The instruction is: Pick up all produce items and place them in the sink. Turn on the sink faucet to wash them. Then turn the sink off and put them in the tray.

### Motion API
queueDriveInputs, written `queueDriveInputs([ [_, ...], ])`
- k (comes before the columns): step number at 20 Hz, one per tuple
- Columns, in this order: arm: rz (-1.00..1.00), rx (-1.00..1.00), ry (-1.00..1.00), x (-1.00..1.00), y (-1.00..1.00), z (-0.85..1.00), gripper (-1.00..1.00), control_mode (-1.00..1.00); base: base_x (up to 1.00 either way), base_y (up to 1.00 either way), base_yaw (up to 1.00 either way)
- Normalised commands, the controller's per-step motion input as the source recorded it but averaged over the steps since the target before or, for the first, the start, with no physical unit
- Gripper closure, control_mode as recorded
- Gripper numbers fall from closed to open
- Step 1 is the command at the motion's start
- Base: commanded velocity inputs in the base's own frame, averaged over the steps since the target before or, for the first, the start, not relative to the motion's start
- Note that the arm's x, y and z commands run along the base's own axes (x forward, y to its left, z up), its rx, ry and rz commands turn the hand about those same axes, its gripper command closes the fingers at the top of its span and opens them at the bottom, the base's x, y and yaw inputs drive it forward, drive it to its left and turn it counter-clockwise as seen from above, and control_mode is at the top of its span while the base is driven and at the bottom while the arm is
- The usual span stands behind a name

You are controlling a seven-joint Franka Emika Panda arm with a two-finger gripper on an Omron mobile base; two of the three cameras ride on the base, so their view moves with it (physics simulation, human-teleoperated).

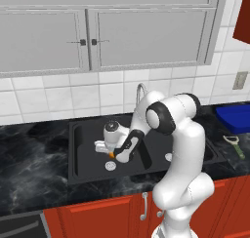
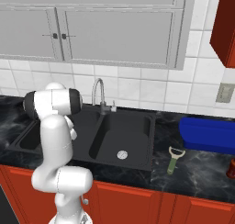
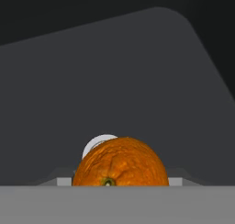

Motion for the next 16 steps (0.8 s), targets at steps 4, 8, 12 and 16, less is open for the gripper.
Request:
queueDriveInputs([
  [4,0.00,0.00,0.00,0.00,0.00,-0.20,1.00,-1.00,0.00,0.00,0.00],
  [8,0.00,0.00,0.00,0.00,0.00,-0.22,1.00,-1.00,0.00,0.00,0.00],
  [12,0.00,0.00,0.00,0.00,0.00,-0.19,1.00,-1.00,0.00,0.00,0.00],
  [16,0.00,0.00,0.00,0.01,0.00,-0.21,1.00,-1.00,0.00,0.00,0.00],
])
